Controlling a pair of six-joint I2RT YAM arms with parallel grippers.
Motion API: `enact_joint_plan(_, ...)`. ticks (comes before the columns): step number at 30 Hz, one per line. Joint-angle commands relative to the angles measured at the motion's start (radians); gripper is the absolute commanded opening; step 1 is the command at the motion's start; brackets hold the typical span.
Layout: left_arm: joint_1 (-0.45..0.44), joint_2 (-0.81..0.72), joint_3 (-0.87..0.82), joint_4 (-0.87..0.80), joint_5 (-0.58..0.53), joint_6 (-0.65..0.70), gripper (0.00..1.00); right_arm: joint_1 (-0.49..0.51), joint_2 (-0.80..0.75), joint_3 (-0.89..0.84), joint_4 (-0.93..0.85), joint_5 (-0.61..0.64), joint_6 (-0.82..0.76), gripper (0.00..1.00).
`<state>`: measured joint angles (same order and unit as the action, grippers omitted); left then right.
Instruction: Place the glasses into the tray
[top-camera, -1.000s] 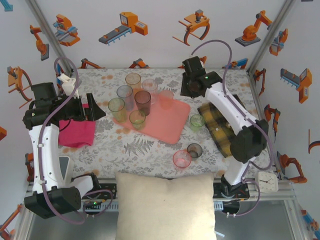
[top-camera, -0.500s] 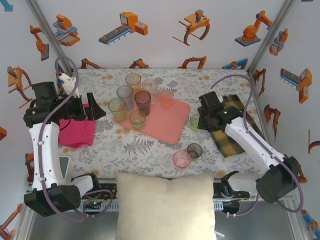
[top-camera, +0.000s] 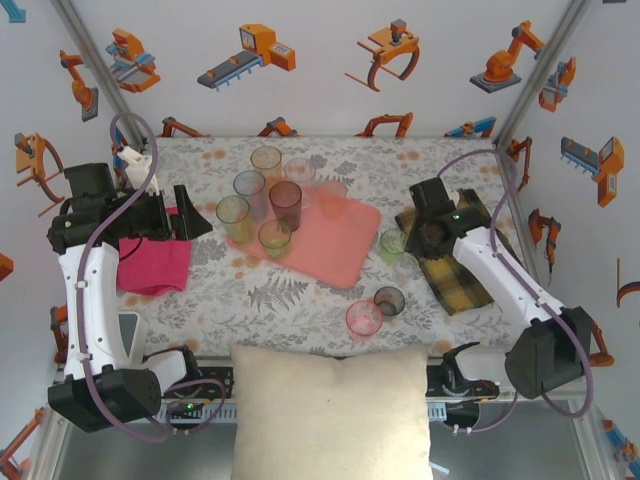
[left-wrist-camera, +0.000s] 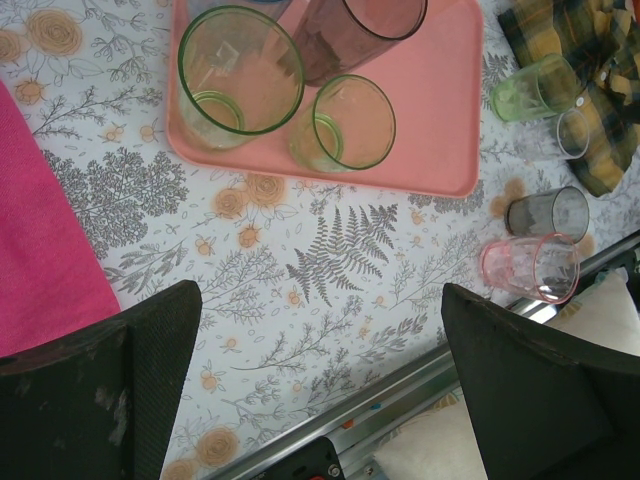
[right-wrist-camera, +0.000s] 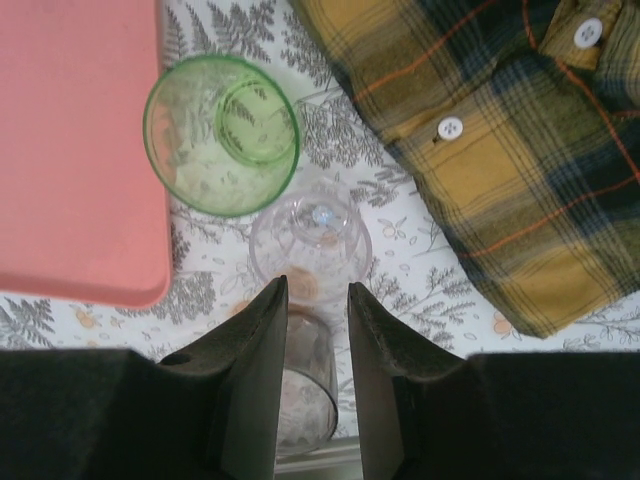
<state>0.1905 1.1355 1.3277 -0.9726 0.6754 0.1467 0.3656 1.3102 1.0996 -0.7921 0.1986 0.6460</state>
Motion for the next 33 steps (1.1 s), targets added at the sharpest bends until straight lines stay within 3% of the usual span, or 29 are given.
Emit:
enact_joint_plan(1, 0.003, -0.014, 0.024, -0.007, 0.014, 0.004, 0.97, -0.029, 0.033, 0.04, 0.05, -0.018, -0.052, 0.33)
enact_joint_plan(7, 0.003, -0.02, 0.019, -0.007, 0.012, 0.006, 0.97, -0.09, 0.107, 0.047, 0.108, -0.098, -0.11, 0.32)
enact_joint_plan(22, 0.003, -0.022, 0.015, -0.007, 0.007, 0.007, 0.97, -0.117, 0.224, 0.078, 0.139, -0.166, -0.19, 0.33)
enact_joint_plan(33, 0.003, -0.024, 0.013, -0.007, 0.001, 0.009, 0.97, -0.122, 0.299, 0.106, 0.144, -0.134, -0.204, 0.31)
